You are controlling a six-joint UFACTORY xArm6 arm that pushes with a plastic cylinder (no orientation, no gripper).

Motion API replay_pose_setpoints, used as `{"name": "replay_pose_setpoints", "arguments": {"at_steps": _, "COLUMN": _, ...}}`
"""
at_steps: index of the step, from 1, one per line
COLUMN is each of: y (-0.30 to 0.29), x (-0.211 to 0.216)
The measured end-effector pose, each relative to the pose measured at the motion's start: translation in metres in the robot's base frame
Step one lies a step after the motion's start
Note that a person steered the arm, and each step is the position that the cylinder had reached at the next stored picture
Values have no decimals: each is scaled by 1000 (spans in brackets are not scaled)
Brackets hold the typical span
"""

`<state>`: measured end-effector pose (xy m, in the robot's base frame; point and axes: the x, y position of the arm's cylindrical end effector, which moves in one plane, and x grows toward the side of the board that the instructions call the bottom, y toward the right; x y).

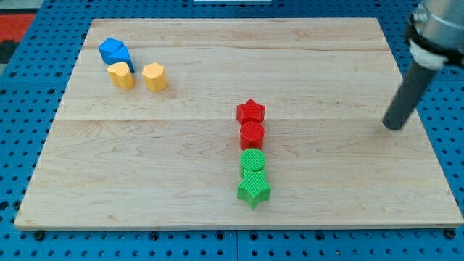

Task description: Move the green star diagonally to the green circle

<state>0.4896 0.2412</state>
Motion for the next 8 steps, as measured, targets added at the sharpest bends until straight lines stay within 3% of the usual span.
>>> {"name": "replay_pose_setpoints", "arguments": {"at_steps": 2, "y": -92, "x": 115}}
{"name": "replay_pose_setpoints", "arguments": {"at_steps": 3, "y": -154, "x": 111}}
{"name": "replay_pose_setpoints", "arguments": {"at_steps": 4, "y": -160, "x": 83}}
{"name": "replay_pose_setpoints", "arguments": {"at_steps": 5, "y": -199, "x": 83}}
{"name": "replay_pose_setpoints", "arguments": {"at_steps": 8, "y": -209, "x": 97}}
